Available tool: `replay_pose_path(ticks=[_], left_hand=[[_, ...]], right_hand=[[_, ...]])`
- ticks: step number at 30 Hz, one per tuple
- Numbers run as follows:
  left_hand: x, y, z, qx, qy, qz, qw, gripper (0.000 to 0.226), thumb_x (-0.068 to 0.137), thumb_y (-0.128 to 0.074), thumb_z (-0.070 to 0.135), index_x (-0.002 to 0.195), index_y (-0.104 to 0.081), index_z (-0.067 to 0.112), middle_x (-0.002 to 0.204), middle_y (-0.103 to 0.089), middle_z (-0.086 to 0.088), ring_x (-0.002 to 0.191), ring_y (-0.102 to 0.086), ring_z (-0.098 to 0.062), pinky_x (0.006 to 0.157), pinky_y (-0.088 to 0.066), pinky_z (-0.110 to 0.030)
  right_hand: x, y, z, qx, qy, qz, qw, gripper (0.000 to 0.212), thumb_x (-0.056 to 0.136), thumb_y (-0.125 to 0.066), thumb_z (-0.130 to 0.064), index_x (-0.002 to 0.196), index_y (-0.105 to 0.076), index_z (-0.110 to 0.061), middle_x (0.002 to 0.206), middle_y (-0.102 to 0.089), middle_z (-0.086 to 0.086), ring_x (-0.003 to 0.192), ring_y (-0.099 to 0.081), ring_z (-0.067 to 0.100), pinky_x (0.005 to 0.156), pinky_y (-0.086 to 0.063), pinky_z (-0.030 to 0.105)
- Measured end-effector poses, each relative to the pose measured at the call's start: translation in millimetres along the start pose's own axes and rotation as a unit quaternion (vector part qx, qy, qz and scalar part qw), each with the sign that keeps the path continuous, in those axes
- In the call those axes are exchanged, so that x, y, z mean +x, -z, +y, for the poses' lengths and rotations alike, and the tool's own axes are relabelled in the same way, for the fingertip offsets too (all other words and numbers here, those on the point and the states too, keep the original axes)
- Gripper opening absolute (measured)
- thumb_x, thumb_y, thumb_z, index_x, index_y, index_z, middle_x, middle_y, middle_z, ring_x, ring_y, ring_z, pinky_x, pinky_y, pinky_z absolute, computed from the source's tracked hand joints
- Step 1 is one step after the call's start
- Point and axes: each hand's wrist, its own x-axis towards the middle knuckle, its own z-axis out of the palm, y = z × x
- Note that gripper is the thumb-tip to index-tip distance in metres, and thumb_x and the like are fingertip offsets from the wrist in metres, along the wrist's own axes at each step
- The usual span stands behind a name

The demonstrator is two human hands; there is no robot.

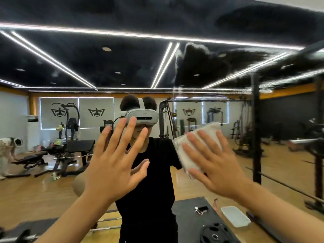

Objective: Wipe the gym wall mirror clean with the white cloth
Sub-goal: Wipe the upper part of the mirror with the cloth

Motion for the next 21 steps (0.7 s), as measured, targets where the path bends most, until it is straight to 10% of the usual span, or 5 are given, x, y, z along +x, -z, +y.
replay_pose_path(ticks=[8, 17, 21], left_hand=[[2, -1, 0, 0.008, 0.0, -0.002, 1.0, 0.081, 0.098, -0.051, 0.057, 0.166, -0.031, 0.018, 0.176, -0.014, -0.015, 0.163, -0.014, -0.034, 0.13, -0.014, -0.057], [0, 2, 0, 0.017, -0.005, 0.008, 1.0, 0.076, 0.1, -0.046, 0.055, 0.164, -0.036, 0.015, 0.174, -0.021, -0.018, 0.161, -0.02, -0.037, 0.129, -0.017, -0.058], [2, 2, 2, 0.013, -0.003, 0.007, 1.0, 0.077, 0.097, -0.046, 0.056, 0.163, -0.038, 0.015, 0.174, -0.021, -0.017, 0.161, -0.02, -0.036, 0.13, -0.015, -0.057]], right_hand=[[168, 47, 64, 0.051, -0.256, 0.082, 0.962, 0.072, 0.106, -0.016, -0.062, 0.169, -0.007, -0.027, 0.176, 0.003, 0.012, 0.163, 0.004, 0.032, 0.128, 0.0, 0.062], [209, 52, 8, 0.015, -0.017, 0.086, 0.996, 0.064, 0.109, -0.02, -0.054, 0.168, -0.02, -0.029, 0.176, -0.012, 0.012, 0.162, -0.009, 0.031, 0.128, -0.007, 0.061], [147, 43, 94, 0.012, -0.106, 0.069, 0.992, 0.063, 0.111, -0.02, -0.055, 0.169, -0.014, -0.03, 0.176, -0.003, 0.012, 0.163, 0.0, 0.03, 0.128, -0.004, 0.063]])
